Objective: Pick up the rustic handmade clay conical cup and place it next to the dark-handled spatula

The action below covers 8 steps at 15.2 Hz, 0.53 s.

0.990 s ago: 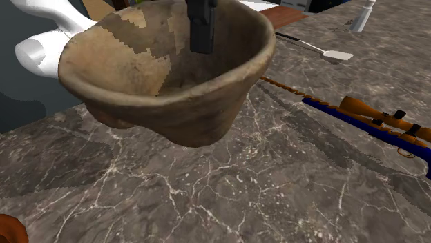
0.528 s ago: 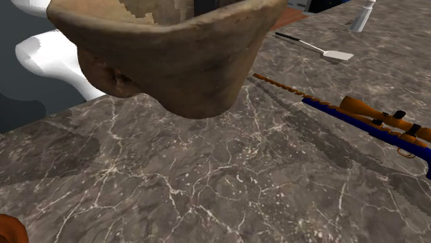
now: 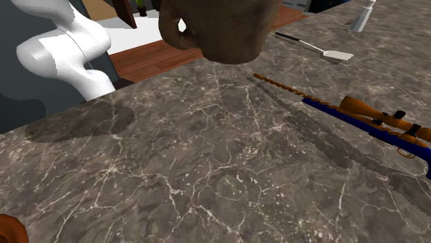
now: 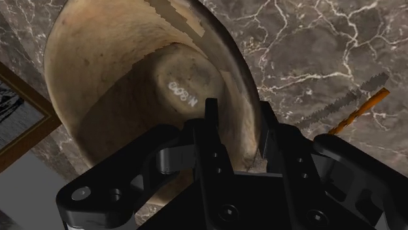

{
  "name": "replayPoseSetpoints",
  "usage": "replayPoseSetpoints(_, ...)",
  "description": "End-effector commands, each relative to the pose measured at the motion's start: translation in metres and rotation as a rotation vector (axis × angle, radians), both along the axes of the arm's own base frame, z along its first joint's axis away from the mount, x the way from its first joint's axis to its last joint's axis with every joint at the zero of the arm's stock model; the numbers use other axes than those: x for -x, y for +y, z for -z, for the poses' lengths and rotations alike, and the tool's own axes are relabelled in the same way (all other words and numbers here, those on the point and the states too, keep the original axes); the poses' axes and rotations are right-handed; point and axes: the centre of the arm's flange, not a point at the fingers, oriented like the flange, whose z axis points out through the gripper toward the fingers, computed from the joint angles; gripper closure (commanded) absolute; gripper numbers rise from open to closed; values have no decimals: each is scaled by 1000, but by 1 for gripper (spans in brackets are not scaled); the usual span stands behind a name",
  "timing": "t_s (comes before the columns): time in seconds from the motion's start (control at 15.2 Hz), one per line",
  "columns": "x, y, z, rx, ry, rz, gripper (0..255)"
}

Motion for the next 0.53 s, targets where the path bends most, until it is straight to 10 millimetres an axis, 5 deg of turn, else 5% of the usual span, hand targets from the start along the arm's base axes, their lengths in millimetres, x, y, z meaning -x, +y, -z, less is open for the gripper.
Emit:
replayPoseSetpoints(0.0, 6, 28, -1, 0, -1, 1, 255)
replayPoseSetpoints(0.46, 17, 120, -1, 0, -1, 1, 255)
